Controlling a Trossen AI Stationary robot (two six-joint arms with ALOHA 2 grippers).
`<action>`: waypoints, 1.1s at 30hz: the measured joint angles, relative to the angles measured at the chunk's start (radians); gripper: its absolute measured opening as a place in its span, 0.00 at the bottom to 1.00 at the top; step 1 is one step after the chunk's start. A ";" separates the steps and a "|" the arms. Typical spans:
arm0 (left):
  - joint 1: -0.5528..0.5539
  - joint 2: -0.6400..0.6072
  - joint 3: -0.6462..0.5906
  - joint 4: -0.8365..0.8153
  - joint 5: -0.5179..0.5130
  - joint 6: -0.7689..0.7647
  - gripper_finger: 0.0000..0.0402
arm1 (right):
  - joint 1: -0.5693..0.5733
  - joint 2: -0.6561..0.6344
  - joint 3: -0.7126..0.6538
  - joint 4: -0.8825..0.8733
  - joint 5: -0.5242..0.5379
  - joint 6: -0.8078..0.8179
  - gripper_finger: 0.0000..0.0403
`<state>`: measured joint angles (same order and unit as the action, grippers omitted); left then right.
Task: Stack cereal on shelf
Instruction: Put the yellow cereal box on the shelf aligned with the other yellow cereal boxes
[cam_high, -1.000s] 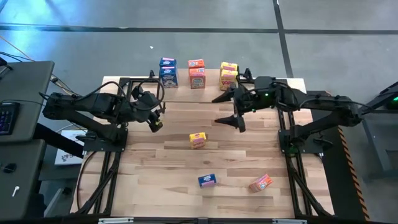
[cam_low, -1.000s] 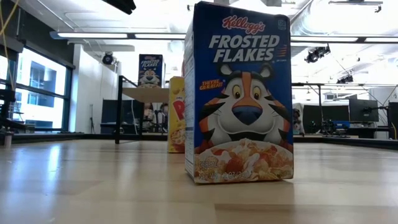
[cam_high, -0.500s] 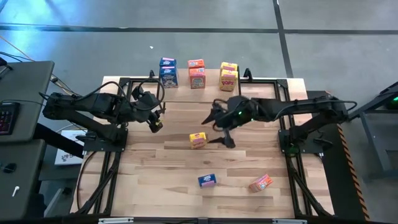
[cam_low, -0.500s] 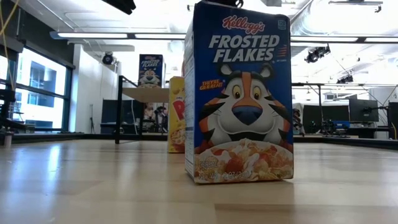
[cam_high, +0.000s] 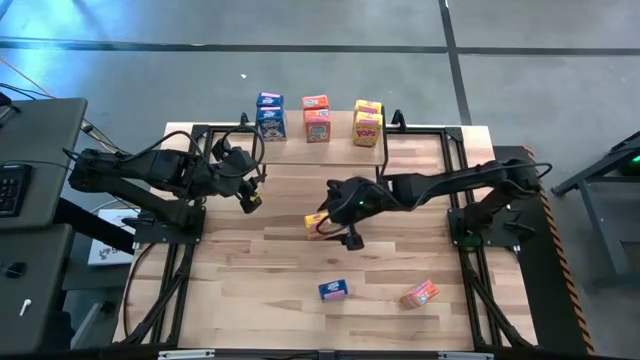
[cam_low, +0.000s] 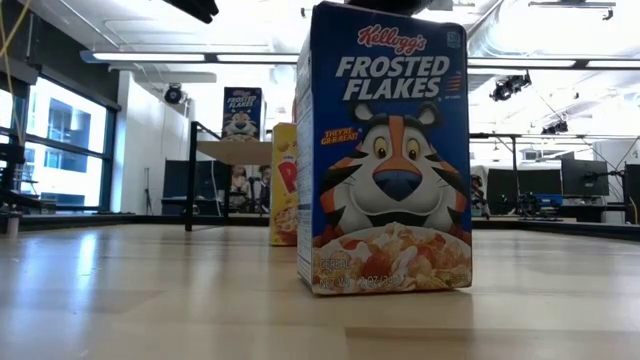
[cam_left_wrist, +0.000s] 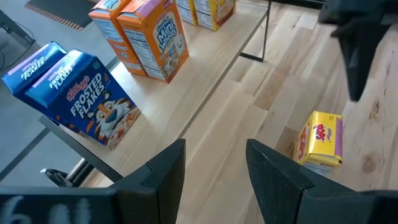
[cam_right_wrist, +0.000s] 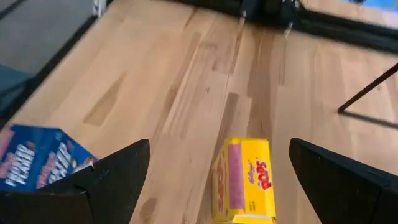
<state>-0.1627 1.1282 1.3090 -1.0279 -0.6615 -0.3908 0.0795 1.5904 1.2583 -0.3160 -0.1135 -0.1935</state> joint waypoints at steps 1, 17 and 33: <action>0.000 0.000 0.000 0.000 0.000 0.000 0.39 | 0.000 0.010 0.000 0.000 0.000 0.001 0.94; 0.000 0.000 0.000 0.000 0.000 0.000 0.39 | -0.001 0.143 0.000 0.001 0.165 -0.002 0.94; 0.000 0.000 0.000 0.000 0.000 0.000 0.39 | -0.001 0.198 0.000 -0.019 0.237 -0.009 0.89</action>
<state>-0.1627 1.1282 1.3087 -1.0279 -0.6616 -0.3908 0.0788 1.7882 1.2583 -0.3349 0.1235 -0.2025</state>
